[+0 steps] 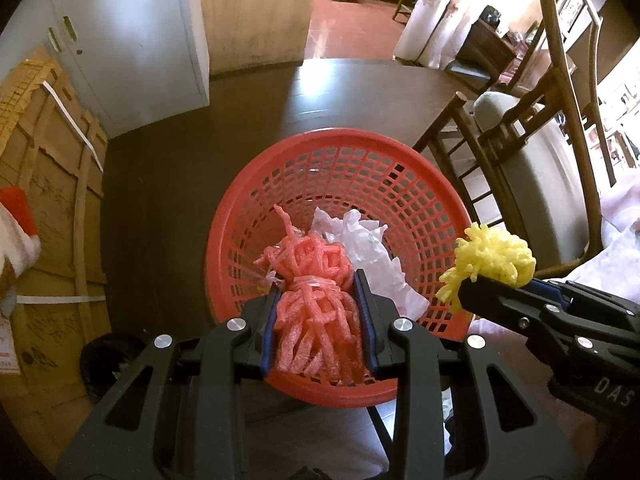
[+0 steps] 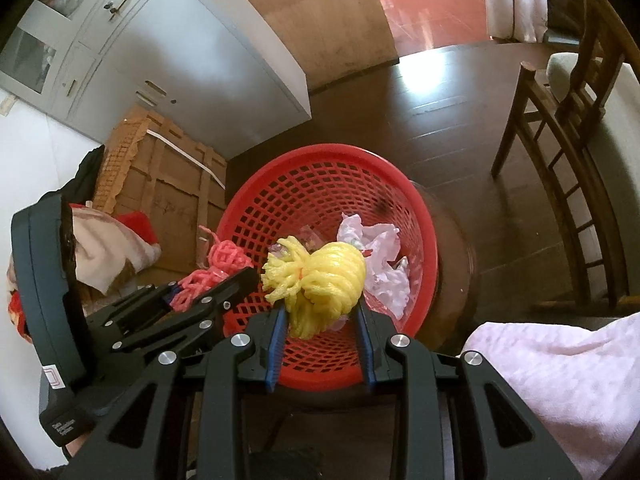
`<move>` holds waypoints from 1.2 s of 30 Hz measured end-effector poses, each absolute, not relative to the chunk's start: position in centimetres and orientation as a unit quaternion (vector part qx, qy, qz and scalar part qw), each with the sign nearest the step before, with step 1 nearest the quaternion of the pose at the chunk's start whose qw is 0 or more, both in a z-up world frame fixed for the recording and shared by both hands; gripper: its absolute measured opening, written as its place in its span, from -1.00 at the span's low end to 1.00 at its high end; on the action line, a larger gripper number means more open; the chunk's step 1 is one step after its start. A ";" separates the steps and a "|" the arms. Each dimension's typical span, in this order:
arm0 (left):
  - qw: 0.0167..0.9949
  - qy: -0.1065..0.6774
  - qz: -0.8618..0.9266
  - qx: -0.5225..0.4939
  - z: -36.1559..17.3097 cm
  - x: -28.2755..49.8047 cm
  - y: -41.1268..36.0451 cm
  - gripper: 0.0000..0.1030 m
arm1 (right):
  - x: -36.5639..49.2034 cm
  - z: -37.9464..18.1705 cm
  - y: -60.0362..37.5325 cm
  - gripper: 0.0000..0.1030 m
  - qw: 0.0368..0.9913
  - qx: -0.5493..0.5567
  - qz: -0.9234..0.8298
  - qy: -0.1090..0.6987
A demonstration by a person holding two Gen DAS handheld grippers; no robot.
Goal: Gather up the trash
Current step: 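Lower the tassels into the basket and open both tools to release them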
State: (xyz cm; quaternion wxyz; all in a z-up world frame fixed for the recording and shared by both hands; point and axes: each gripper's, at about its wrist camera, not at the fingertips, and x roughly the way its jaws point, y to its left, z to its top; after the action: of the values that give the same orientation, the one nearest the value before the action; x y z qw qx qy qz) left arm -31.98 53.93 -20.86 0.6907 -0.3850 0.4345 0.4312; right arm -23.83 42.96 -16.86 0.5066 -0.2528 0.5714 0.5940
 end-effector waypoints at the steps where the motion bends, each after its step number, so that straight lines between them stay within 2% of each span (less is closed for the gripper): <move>1: 0.690 0.436 0.431 -0.385 -20.9 -32.0 54.0 -0.35 | -23.9 -16.9 43.0 -0.40 0.507 -0.253 0.594 0.571; 21: 0.683 0.441 0.429 -0.393 -21.7 -31.6 54.3 -0.33 | -23.9 -17.9 43.6 -0.40 0.507 -0.259 0.586 0.577; 28: 0.686 0.438 0.428 -0.394 -21.6 -31.5 54.4 -0.32 | -23.5 -18.3 43.6 -0.30 0.511 -0.252 0.579 0.583; 31: 0.686 0.437 0.429 -0.393 -21.4 -31.5 54.4 -0.32 | -23.3 -18.0 43.4 -0.08 0.519 -0.246 0.578 0.580; 34: 0.685 0.438 0.428 -0.395 -21.4 -31.5 54.3 -0.31 | -23.1 -17.7 43.2 -0.05 0.521 -0.240 0.580 0.578; 36: 0.685 0.438 0.428 -0.394 -21.3 -31.4 54.3 -0.24 | -22.9 -17.6 43.1 -0.04 0.520 -0.235 0.580 0.581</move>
State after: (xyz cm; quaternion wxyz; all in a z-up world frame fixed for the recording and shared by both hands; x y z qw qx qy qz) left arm -31.35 54.27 -21.28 0.6853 -0.3936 0.4384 0.4281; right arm -22.87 43.11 -17.63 0.5197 -0.2355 0.5812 0.5802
